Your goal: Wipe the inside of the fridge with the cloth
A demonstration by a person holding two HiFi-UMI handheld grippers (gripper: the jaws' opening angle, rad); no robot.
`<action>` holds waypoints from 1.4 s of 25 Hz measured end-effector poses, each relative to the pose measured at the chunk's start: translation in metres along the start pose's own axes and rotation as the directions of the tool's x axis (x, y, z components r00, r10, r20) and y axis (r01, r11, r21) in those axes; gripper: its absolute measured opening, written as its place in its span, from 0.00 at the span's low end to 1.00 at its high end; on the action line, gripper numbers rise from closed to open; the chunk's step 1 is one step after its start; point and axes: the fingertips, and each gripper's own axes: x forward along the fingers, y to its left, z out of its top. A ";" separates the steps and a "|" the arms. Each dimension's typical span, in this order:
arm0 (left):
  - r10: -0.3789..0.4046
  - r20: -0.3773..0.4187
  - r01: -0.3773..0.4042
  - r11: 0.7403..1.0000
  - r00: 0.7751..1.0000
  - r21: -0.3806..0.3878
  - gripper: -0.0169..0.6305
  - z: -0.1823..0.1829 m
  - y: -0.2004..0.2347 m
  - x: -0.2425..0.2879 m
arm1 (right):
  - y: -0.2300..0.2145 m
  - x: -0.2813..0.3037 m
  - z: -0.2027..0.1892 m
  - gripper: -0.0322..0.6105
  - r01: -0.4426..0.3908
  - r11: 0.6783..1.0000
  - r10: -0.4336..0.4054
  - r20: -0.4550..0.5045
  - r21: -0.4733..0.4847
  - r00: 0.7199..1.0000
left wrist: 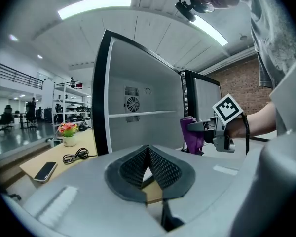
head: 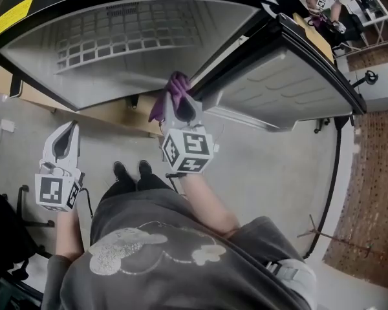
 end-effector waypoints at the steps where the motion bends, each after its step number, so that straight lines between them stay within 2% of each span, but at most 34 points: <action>1: 0.014 0.002 -0.014 1.000 1.000 0.003 0.05 0.003 -0.003 -0.002 | -0.001 0.001 -0.003 0.18 -0.022 1.000 0.022 0.001 -0.010 1.000; 6: 0.072 -0.023 -0.071 0.997 0.997 0.016 0.05 0.013 -0.012 -0.019 | 0.008 0.001 -0.030 0.18 -0.130 0.991 0.128 -0.052 -0.037 0.990; 9: 0.101 -0.041 -0.101 0.995 0.994 0.010 0.05 0.012 -0.016 -0.033 | 0.012 -0.010 -0.046 0.18 -0.158 0.987 0.154 -0.091 -0.032 0.984; 13: 0.087 -0.046 -0.087 0.996 0.995 0.006 0.05 0.008 -0.024 -0.039 | 0.013 -0.018 -0.055 0.18 -0.168 0.984 0.162 -0.107 -0.055 0.981; 18: 0.024 -0.021 -0.024 1.000 0.999 -0.010 0.05 0.002 -0.040 -0.048 | 0.011 -0.039 -0.061 0.18 -0.126 0.989 0.118 -0.103 -0.076 0.988; 22: -0.034 0.000 0.034 0.999 0.999 -0.015 0.05 -0.010 -0.053 -0.080 | 0.024 -0.071 -0.065 0.18 -0.072 0.993 0.065 -0.074 -0.099 0.995; 27: -0.075 0.008 0.075 0.997 0.997 -0.011 0.05 -0.034 -0.063 -0.152 | 0.050 -0.130 -0.080 0.18 0.023 0.996 -0.025 -0.022 -0.088 0.999; 35: -0.121 0.029 0.120 0.993 0.992 0.020 0.05 -0.062 -0.081 -0.279 | 0.079 -0.248 -0.121 0.18 0.149 0.985 -0.149 0.003 -0.082 0.989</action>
